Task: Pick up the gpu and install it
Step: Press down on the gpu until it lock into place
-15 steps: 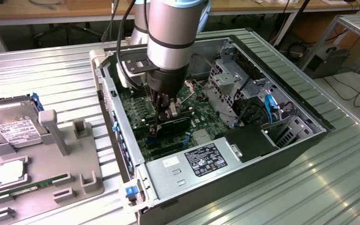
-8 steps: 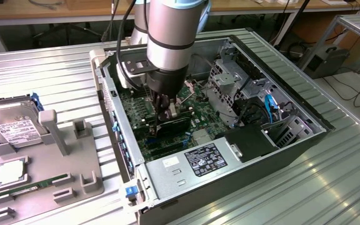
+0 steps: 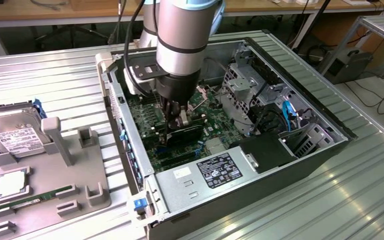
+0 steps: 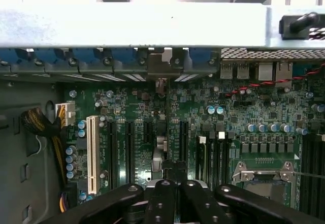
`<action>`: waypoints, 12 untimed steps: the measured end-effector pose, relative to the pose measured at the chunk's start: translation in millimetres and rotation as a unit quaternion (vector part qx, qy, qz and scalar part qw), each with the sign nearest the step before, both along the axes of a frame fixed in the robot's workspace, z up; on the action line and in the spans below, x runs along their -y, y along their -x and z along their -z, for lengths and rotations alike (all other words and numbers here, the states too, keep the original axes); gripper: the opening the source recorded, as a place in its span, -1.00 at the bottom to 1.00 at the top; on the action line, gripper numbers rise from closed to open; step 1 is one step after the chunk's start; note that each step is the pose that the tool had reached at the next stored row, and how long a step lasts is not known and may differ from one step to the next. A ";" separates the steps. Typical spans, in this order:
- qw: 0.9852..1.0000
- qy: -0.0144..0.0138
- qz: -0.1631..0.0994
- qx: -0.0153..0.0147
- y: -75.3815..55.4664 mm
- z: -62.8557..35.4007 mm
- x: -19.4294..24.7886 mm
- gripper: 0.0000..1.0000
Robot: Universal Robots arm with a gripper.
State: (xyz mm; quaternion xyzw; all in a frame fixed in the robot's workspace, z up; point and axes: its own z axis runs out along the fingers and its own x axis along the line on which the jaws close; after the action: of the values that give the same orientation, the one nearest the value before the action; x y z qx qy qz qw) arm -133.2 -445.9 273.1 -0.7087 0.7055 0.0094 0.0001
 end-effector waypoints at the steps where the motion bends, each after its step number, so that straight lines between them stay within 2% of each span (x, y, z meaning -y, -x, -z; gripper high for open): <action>1: 1.000 0.001 0.000 -0.001 -0.1 -4.3 0.1 -0.79; 3: 1.000 0.001 0.000 -0.002 -0.4 -14.2 0.2 -0.79; 7: 1.000 0.001 0.000 -0.003 -0.7 -27.0 0.2 -0.79; 12: 1.000 0.001 0.000 -0.003 -0.7 -27.5 0.2 -0.79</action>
State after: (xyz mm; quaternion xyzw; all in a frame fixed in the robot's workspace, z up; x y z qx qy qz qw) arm -132.4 -446.1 300.6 -0.7087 0.7054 0.0112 -0.0029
